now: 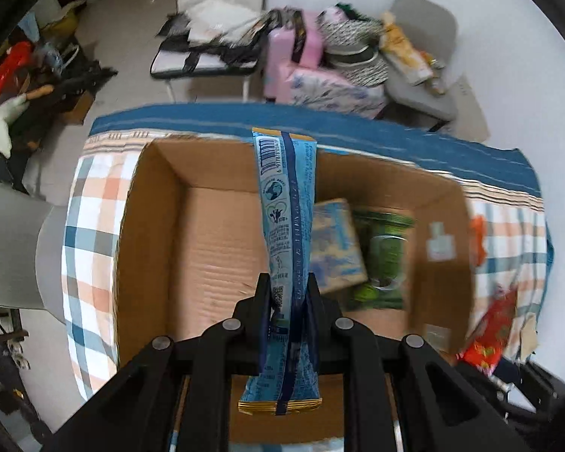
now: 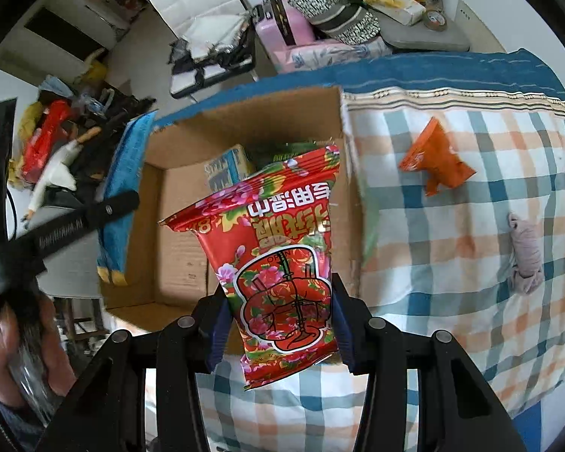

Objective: Organize soft objects
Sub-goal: 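Lower the blue packet into the box with the left tool while the right tool releases the red bag inside, then withdraw both open tools from the box toward the orange bag and cloth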

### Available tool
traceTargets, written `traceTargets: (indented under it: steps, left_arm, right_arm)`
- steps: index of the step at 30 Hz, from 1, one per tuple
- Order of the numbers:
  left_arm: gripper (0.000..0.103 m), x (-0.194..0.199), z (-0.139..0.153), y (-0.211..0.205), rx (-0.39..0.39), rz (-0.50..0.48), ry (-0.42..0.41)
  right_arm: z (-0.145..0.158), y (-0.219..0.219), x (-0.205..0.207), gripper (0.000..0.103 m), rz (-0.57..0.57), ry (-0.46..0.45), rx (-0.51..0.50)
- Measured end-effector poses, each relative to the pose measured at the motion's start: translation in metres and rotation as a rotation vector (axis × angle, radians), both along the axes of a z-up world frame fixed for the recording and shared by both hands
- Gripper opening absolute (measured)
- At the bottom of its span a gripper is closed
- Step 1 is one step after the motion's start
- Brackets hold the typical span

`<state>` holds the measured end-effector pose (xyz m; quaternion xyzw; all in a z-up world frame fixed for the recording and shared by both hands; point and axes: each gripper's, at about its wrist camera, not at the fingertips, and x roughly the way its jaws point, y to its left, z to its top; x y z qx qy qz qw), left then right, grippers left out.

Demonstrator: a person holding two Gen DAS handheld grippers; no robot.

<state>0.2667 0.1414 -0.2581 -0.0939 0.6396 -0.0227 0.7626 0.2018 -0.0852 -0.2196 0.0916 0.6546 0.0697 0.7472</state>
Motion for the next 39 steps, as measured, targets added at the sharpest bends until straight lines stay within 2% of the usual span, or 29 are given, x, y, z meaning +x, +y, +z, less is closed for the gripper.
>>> traceTargets:
  steps: [7,13,20,25,27,28,32,34,36,38,39]
  left_arm:
    - [0.014,0.030,-0.051,0.019,0.012,-0.017,0.091]
    - [0.014,0.035,-0.077,0.015,0.005,-0.047,0.164]
    - [0.014,0.021,-0.098,0.008,-0.010,-0.071,0.229]
    - [0.017,0.015,-0.098,0.008,0.004,-0.058,0.251]
    - [0.022,0.012,-0.091,0.011,-0.002,-0.035,0.253]
    - [0.023,0.010,-0.087,0.011,0.003,-0.033,0.247]
    - [0.033,0.001,-0.061,0.011,0.045,-0.028,0.180]
    - [0.039,-0.007,-0.047,0.011,0.054,-0.030,0.149]
    - [0.061,-0.015,-0.033,0.006,0.077,-0.035,0.117]
    - [0.076,-0.025,-0.018,0.006,0.097,-0.035,0.074]
    - [0.083,-0.031,-0.013,0.007,0.109,-0.034,0.055]
  right_arm:
    - [-0.052,0.026,0.012,0.049,-0.017,0.071,-0.047]
    - [-0.086,0.031,0.020,0.050,-0.035,0.119,-0.086]
    - [-0.108,0.030,0.024,0.050,-0.044,0.166,-0.102]
    - [-0.114,0.031,0.028,0.051,-0.038,0.182,-0.105]
    - [-0.118,0.034,0.029,0.053,-0.039,0.185,-0.109]
    - [-0.117,0.033,0.031,0.058,-0.042,0.186,-0.104]
    - [-0.107,0.034,0.035,0.065,-0.044,0.168,-0.095]
    - [-0.101,0.036,0.036,0.072,-0.039,0.153,-0.097]
    - [-0.093,0.038,0.033,0.076,-0.030,0.136,-0.107]
    - [-0.087,0.040,0.029,0.085,-0.022,0.119,-0.116]
    - [-0.082,0.041,0.028,0.095,-0.015,0.107,-0.121]
